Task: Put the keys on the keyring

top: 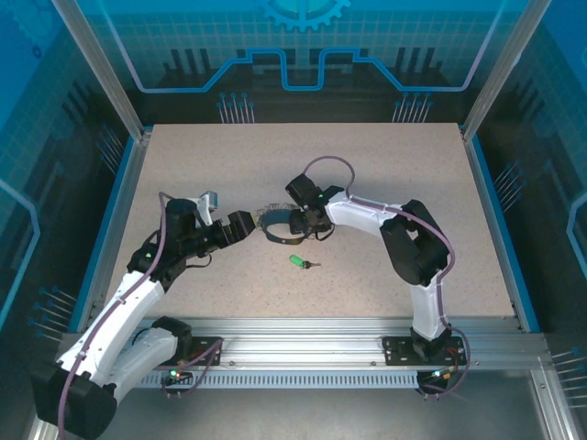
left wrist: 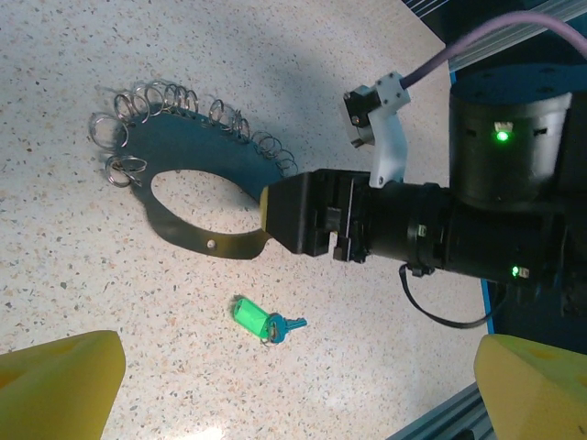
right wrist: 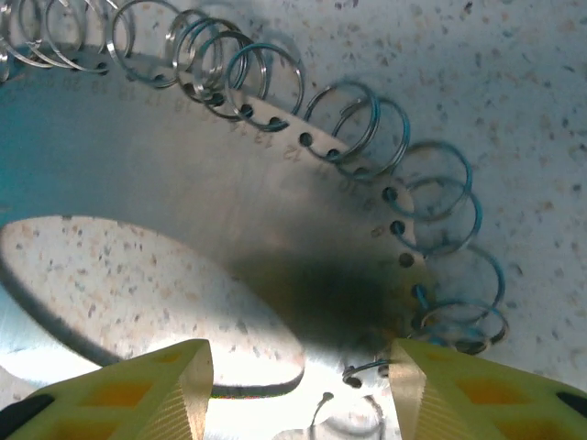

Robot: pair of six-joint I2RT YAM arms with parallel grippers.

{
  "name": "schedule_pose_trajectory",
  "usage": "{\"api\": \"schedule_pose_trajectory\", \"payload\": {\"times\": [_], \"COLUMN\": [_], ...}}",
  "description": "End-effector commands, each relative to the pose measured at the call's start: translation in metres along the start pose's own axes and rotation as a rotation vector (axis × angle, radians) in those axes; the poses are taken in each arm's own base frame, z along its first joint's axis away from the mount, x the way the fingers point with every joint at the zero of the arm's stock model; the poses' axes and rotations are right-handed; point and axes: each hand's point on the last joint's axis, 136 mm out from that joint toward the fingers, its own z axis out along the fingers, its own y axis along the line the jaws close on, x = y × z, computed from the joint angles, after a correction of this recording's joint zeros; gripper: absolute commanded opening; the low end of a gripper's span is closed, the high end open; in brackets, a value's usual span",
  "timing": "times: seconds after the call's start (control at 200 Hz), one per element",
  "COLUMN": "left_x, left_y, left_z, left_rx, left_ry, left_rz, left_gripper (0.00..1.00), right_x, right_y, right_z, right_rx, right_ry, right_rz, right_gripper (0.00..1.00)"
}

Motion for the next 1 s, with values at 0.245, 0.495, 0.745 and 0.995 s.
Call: {"api": "schedule_pose_trajectory", "payload": {"times": [0.245, 0.495, 0.745, 0.995], "left_x": [0.004, 0.005, 0.006, 0.006], "left_y": [-0.004, -0.004, -0.004, -0.004], "left_z": [0.005, 0.006, 0.006, 0.006], "left_rx": [0.022, 0.023, 0.023, 0.021], "left_ry": [0.033, 0.037, 0.039, 0.035], "left_rz": [0.0, -0.004, -0.01, -0.01], "left_gripper": [0.99, 0.99, 0.99, 0.99], "right_x": [-0.056, -0.037, 0.012, 0.025], "right_y": [0.001, 0.001, -0.007, 0.001], "right_z": [-0.015, -0.047, -0.038, -0.011], "right_rx": [-0.069, -0.063, -0.004, -0.028], "right_ry": [-0.089, -0.119, -0.066, -0.022], "right_rz": [0.032, -0.049, -0.095, -0.077], "right_gripper": [0.54, 0.53, 0.49, 0.44]}}
